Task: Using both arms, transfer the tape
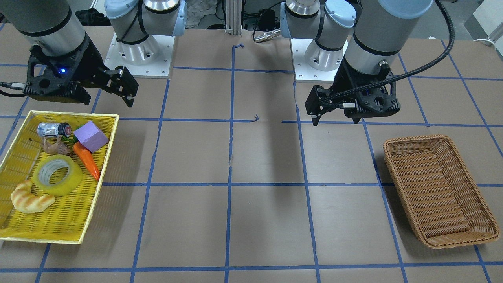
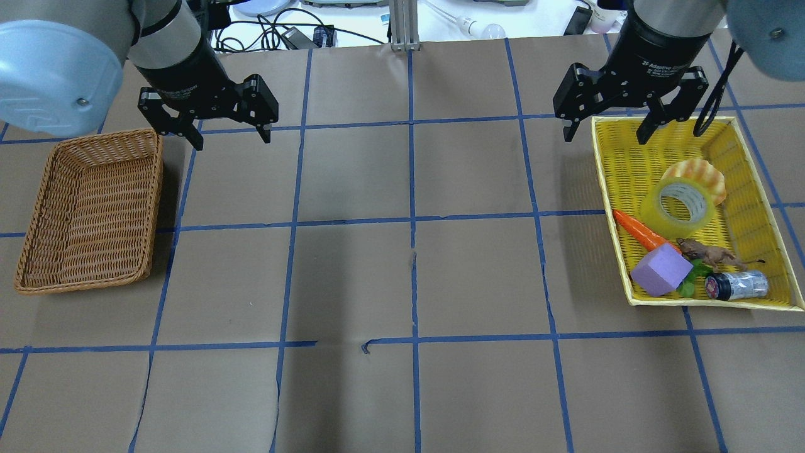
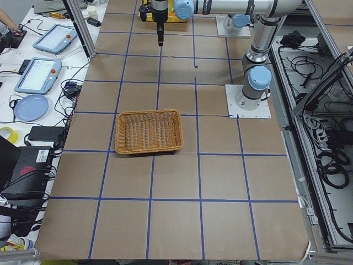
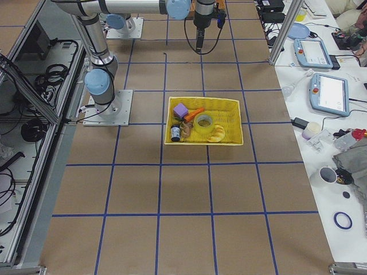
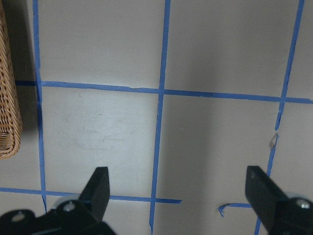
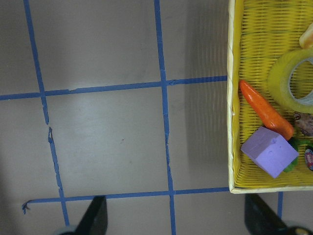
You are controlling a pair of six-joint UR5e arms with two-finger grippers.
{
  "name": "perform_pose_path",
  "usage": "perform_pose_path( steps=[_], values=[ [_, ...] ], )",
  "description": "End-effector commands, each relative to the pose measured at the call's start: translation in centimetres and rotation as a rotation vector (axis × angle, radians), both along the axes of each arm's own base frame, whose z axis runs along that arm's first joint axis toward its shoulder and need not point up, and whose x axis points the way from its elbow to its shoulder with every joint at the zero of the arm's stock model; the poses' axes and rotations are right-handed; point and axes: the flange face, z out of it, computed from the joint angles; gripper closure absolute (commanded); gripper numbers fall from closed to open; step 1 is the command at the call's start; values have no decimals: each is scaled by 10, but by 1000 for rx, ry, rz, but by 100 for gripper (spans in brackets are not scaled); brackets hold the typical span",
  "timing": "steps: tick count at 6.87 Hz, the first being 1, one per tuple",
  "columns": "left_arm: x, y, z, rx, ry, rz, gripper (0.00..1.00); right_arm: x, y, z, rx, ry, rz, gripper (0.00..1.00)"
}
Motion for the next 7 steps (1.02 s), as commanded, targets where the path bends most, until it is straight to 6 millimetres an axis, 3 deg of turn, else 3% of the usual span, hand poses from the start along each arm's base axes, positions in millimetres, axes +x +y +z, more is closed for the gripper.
perform_pose_path(
  steps=[1,7],
  values=[
    [-8,7,-3,24,-7,-101,0,0,2,2,2,1,0,0],
    [-10,8,-6,26,5,-121,0,0,-1,0,-3,4,-15,0]
  ],
)
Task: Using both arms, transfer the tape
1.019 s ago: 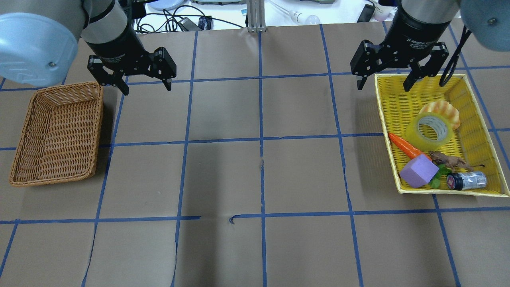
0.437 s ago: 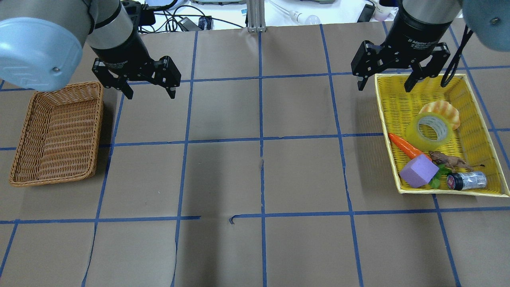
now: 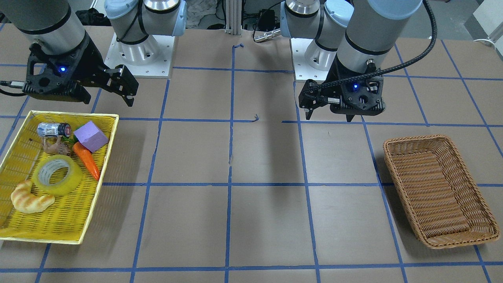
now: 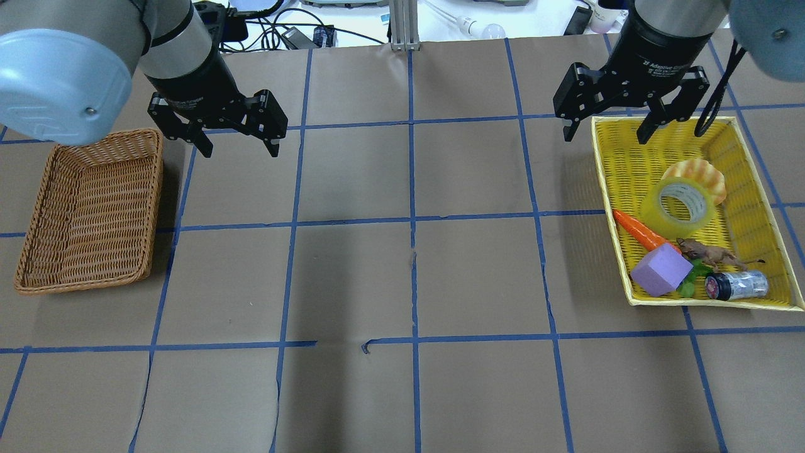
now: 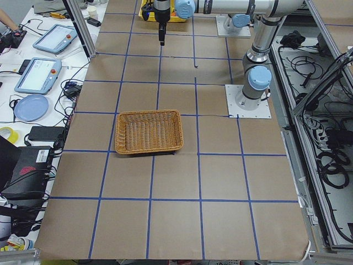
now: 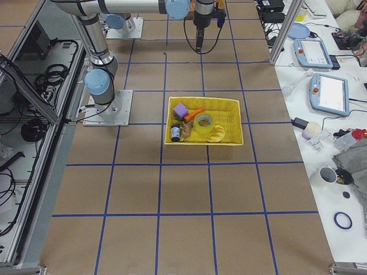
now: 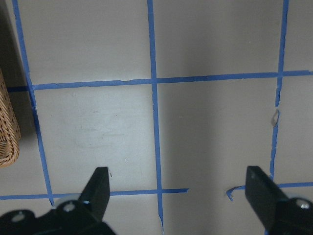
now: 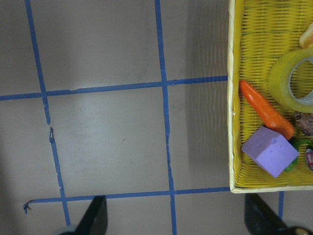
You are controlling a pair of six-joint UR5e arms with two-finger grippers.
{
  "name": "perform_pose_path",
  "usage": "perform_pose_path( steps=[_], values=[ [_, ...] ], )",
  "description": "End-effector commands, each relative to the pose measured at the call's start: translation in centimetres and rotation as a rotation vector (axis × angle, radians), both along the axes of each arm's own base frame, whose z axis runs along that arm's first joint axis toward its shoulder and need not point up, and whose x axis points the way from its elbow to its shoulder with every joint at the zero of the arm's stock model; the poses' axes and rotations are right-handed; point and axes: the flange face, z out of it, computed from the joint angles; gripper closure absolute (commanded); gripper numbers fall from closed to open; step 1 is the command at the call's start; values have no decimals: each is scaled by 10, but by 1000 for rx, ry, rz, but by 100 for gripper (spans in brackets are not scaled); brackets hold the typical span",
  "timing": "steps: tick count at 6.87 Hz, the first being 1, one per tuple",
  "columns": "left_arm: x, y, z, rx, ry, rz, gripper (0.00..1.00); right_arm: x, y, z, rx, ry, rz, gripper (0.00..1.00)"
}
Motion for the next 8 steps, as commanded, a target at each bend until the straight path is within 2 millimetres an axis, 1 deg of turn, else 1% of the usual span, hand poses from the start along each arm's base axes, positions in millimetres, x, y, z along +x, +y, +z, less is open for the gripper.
perform_pose_path(
  steps=[1,2,3,4,8],
  values=[
    [0,-1,-2,1,1,0,0,-1,0,4,-7,8,-10,0],
    [0,-2,-1,-2,1,0,0,-1,-2,-2,0,8,-12,0],
    [1,-2,0,-5,1,2,0,-1,-1,3,-9,8,-12,0],
    [1,-2,0,-7,1,2,0,-1,-2,-1,0,6,-12,0],
    [0,-1,2,-12,20,3,0,0,1,-2,12,-4,-14,0]
  ],
)
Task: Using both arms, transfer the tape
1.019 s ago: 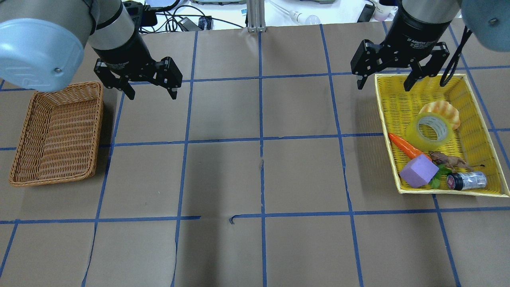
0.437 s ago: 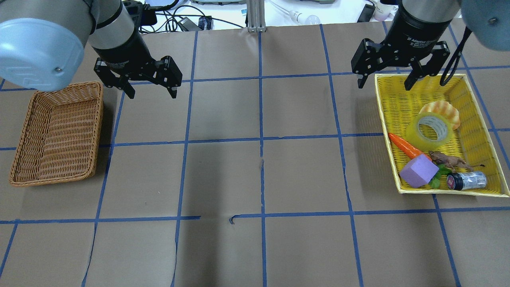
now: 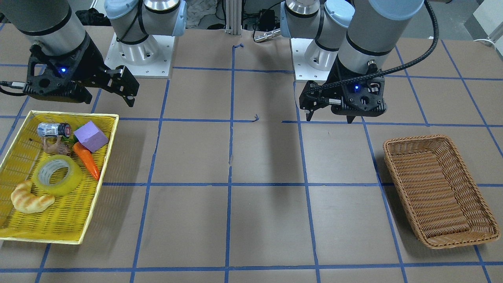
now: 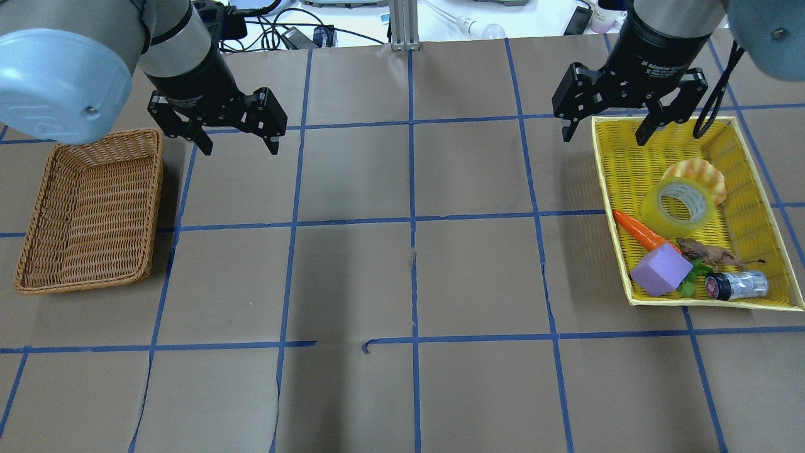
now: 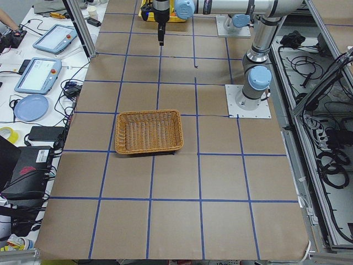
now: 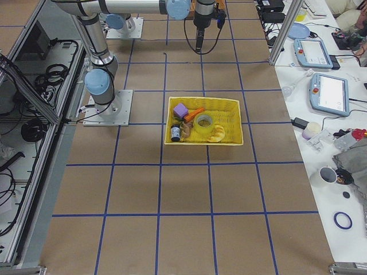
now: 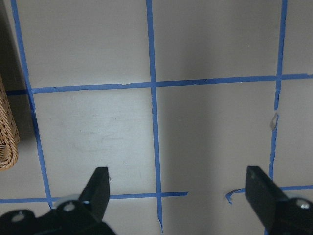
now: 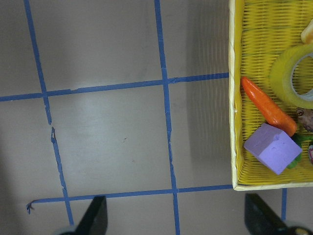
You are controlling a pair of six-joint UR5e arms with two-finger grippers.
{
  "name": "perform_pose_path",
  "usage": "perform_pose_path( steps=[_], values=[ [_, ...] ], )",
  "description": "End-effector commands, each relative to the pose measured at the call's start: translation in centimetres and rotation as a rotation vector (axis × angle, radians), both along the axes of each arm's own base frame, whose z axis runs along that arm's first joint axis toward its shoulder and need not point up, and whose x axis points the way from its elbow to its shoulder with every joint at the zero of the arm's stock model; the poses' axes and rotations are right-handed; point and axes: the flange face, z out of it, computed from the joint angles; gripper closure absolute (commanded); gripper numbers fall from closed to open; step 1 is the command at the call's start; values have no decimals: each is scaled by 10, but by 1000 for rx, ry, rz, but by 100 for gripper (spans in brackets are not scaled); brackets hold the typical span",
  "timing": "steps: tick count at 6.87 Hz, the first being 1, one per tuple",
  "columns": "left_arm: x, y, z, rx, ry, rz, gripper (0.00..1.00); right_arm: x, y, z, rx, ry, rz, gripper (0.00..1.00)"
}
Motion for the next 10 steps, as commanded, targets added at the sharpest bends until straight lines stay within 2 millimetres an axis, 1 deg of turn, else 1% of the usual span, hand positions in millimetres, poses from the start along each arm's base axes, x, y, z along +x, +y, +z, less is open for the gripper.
perform_pose_path(
  steps=[1,2,3,4,5,6,7,8,9,10],
  values=[
    [-5,2,2,-2,45,-1,0,-1,-4,-3,-5,12,-5,0],
    [-4,1,1,1,33,-4,0,-15,-16,-13,7,18,-94,0],
    [-4,2,1,-1,33,-4,0,-59,-41,-29,-26,63,-206,0],
    [-3,1,0,2,33,-3,0,-102,-62,-59,-19,73,-273,0],
    [-3,1,-1,4,31,-6,0,-146,-75,-88,-26,87,-348,0],
    [-4,0,-4,10,33,-6,0,-184,-78,-126,-7,86,-413,0],
    [-4,-1,-8,16,32,-7,0,-204,-82,-175,-17,93,-505,0],
    [-3,-2,-9,16,34,-6,0,-206,-85,-225,-20,99,-628,0],
    [-3,-2,-10,16,34,-6,0,-205,-81,-241,-1,100,-648,0],
    [-3,-2,-9,15,35,-7,0,-207,-80,-246,11,124,-654,0]
  ],
)
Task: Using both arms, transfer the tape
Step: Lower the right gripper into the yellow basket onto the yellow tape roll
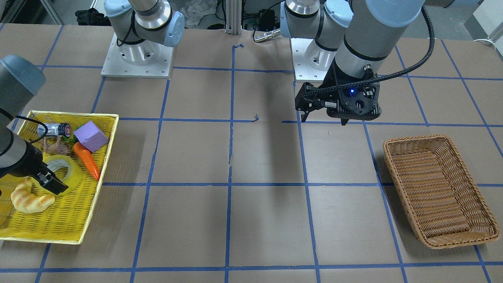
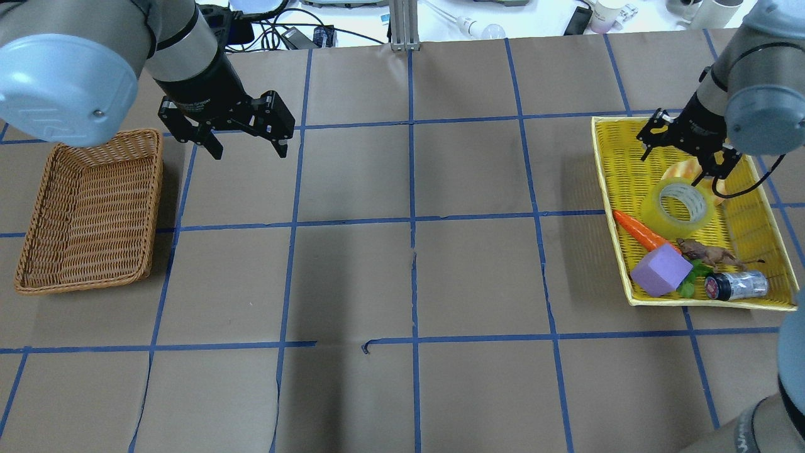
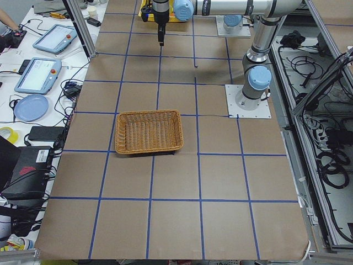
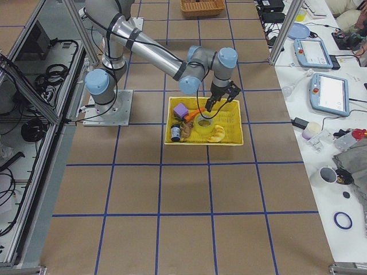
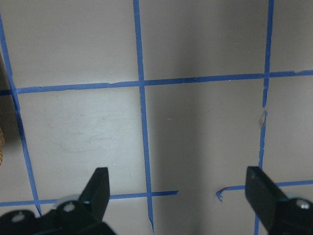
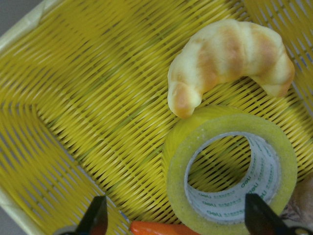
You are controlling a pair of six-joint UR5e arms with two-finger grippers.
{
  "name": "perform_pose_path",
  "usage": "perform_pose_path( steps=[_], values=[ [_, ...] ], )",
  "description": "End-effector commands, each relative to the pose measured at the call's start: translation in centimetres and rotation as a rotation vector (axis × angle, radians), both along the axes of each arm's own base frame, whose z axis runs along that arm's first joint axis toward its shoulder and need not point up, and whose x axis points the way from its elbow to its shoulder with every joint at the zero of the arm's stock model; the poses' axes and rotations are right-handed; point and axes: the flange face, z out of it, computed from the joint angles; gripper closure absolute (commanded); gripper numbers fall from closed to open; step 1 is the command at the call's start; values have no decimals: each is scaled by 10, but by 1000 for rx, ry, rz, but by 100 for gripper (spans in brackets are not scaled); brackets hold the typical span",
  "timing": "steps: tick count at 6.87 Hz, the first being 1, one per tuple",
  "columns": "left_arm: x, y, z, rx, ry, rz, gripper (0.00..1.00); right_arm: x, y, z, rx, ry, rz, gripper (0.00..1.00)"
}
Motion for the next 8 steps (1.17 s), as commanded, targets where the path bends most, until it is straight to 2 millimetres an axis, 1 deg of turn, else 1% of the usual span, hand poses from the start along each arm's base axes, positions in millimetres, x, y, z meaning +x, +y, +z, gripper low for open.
perform_pose_path(
  steps=[1,2,3,4,5,6,8],
  values=[
    [0,0,0,-2,3,-1,0,-5,-1,-40,58,18,-33,0],
    [0,-1,-2,1,3,-1,0,-8,-4,-59,74,26,-32,0],
    [0,-2,-3,2,1,-1,0,-8,-5,-66,84,22,-32,12],
    [0,-2,-2,1,0,-1,0,-8,-5,-74,97,17,-26,65],
    [0,-2,-2,1,-2,-1,0,-9,-7,-71,96,18,-15,100],
    [0,-2,-3,2,0,-1,0,-10,-8,-62,84,22,-14,100],
    [0,-2,-3,2,-2,-4,0,-14,-18,-29,65,45,-7,100]
  ],
)
